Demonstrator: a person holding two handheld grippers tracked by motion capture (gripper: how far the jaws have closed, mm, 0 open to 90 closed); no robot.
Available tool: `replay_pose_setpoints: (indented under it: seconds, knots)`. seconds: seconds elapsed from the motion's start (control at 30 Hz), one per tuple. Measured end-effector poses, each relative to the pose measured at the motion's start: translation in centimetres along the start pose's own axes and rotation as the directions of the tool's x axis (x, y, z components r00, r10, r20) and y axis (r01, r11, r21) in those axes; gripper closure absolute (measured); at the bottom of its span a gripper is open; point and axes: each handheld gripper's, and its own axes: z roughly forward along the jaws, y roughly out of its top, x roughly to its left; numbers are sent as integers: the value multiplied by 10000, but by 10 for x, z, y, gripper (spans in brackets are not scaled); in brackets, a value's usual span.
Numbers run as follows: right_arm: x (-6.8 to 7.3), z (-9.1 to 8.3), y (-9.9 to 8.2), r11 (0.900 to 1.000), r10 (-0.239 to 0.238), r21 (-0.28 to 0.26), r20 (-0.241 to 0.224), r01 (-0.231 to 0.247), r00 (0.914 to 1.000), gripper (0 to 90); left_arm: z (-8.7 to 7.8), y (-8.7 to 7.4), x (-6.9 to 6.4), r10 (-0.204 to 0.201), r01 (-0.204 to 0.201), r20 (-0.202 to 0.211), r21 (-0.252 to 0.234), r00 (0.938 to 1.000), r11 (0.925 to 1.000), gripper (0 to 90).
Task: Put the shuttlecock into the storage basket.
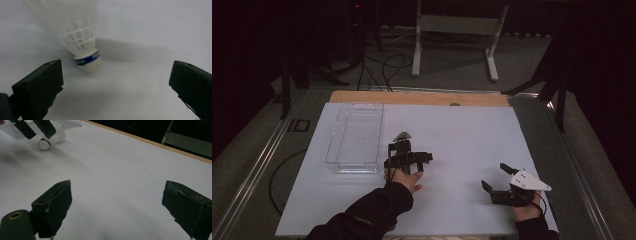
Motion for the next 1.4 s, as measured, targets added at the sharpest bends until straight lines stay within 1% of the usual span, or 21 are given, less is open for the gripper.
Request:
replay_pose_setpoints:
  seconds: [0.07, 0.17, 0.27, 0.4, 0.43, 0.47, 0.57, 0.7, 0.77, 0.83, 0.87, 0.93, 0.97, 1.0, 1.03, 1.07, 1.17, 1.23, 1.3, 1.33, 1.4]
  knots:
    - [0, 0, 0, 10000, -14, 31, 3, 14, 10000, 94, 2, 0, 1, 40, -40, 14, 66, 10000, 10000, 2]
    - [0, 0, 0, 10000, -38, 26, 27, 38, 10000, 94, 7, 0, 3, 84, -83, -152, 77, 9998, 9999, 2]
    - [0, 0, 0, 10000, 5, 25, 54, -5, 10000, 95, 10, 0, 3, 277, -277, -58, 16, 9996, 9996, 1]
    - [0, 0, 0, 10000, -31, 56, 95, 30, 10000, 95, 15, -1, 6, 78, -82, 254, 171, 9996, 9998, 2]
    - [0, 0, 0, 10000, -43, 56, 97, 43, 9999, 95, 15, -1, 6, 78, -82, 254, 171, 9996, 9998, 2]
    - [0, 0, 0, 10000, -37, 54, 105, 36, 9999, 95, 16, -1, 4, 245, -245, 0, 255, 9997, 9994, 15]
    - [0, 0, 0, 10000, -26, 76, 133, 25, 9999, 95, 16, -2, 4, 168, -161, -387, 179, 9991, 9997, 141]
    - [0, -1, 0, 10000, -60, 28, 143, 60, 9999, 95, 16, 0, 6, 161, -155, -462, 127, 9988, 9998, 229]
    - [0, -1, 0, 10000, -51, 28, 135, 51, 9999, 95, 15, 1, 7, 128, -124, -523, 94, 9986, 9999, 229]
    - [0, -1, 0, 10000, -55, 62, 180, 54, 9998, 95, 15, 2, 9, 77, -76, -557, 9, 9984, 10000, 324]
    - [0, -1, 0, 10000, -55, 62, 180, 54, 9998, 95, 14, 2, 10, 115, -115, -640, 12, 9979, 9999, 324]
    - [0, 0, 0, 9999, -92, 60, 206, 91, 9997, 95, 14, 2, 11, 23, -32, -719, -128, 9974, 9999, 421]
    - [0, 0, 0, 9999, -92, 60, 206, 91, 9997, 95, 14, 1, 11, 123, -135, -833, -142, 9964, 9998, 421]
    - [0, -1, 0, 9999, -100, 67, 236, 98, 9997, 95, 14, 2, 12, 182, -192, -797, -116, 9966, 9997, 451]
    - [0, -1, 0, 9999, -100, 67, 236, 98, 9997, 95, 13, 2, 14, 84, -96, -781, -145, 9969, 9998, 451]
    - [0, 0, 0, 9999, -90, 63, 227, 89, 9997, 95, 13, 2, 15, 114, -124, -868, -113, 9962, 9999, 493]
    - [0, 0, 0, 9999, -93, 73, 241, 92, 9997, 96, 12, 3, 19, 140, -143, -702, -41, 9974, 9999, 565]
    - [1, 0, 0, 9999, -103, 97, 234, 101, 9997, 95, 11, 4, 21, 263, -261, -571, 49, 9980, 9996, 573]
    - [1, 0, 0, 9999, -100, 128, 243, 97, 9997, 95, 10, 5, 23, 238, -236, -471, 69, 9986, 9997, 596]
    - [1, 0, 0, 9999, -98, 132, 247, 94, 9996, 96, 11, 5, 25, 236, -234, -428, 55, 9988, 9997, 637]
    - [0, 0, 0, 9999, -124, 115, 263, 121, 9996, 96, 10, 5, 25, 286, -283, -385, 66, 9988, 9996, 640]
